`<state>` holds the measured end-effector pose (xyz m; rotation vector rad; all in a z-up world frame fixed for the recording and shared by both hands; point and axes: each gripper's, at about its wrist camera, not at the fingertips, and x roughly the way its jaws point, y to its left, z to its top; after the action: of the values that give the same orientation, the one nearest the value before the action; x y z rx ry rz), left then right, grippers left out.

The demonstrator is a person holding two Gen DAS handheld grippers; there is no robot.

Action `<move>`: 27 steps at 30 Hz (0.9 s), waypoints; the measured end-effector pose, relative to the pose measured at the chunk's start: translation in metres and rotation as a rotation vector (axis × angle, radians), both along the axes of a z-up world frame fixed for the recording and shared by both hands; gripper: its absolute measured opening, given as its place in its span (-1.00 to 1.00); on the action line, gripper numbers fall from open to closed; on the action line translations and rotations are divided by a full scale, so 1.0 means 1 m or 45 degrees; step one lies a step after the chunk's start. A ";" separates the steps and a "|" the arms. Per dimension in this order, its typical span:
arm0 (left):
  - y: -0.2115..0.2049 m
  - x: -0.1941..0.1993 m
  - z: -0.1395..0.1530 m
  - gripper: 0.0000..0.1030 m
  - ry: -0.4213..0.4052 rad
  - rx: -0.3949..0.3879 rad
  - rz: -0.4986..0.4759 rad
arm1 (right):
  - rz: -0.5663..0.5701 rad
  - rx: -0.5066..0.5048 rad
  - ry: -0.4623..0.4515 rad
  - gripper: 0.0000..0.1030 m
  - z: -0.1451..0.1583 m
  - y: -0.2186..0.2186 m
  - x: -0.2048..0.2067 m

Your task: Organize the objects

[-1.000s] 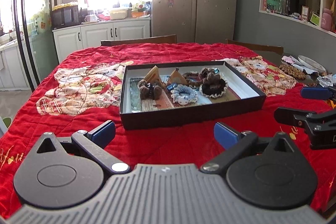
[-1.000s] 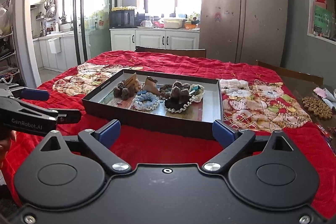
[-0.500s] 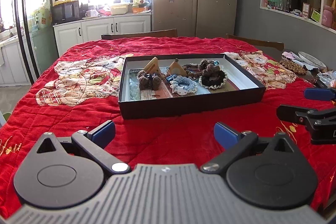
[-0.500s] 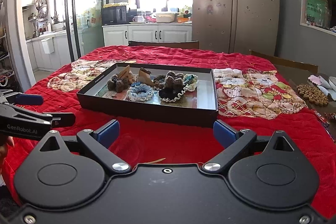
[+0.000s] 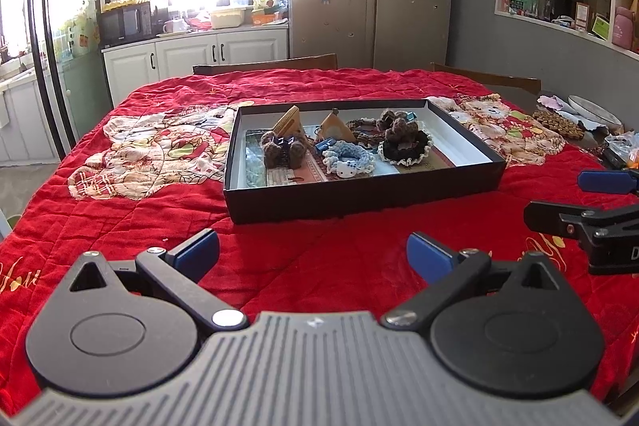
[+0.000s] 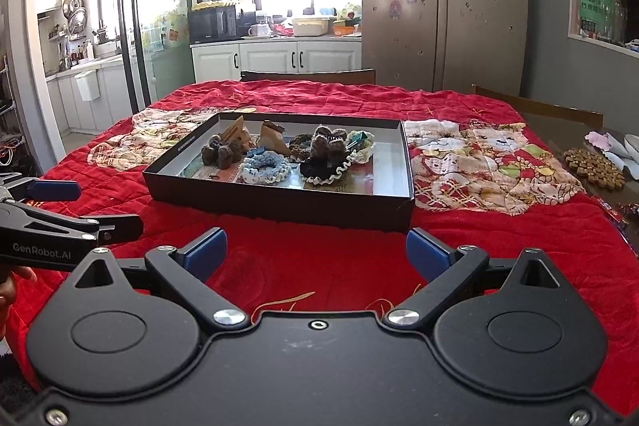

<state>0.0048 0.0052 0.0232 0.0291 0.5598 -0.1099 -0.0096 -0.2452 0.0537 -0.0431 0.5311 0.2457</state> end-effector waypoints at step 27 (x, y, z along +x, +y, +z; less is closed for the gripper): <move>-0.005 0.002 -0.005 1.00 0.056 0.017 -0.006 | 0.014 -0.004 0.012 0.91 -0.005 0.005 -0.002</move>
<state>0.0070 0.0007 0.0183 0.0412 0.6041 -0.1116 -0.0112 -0.2407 0.0484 -0.0476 0.5405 0.2558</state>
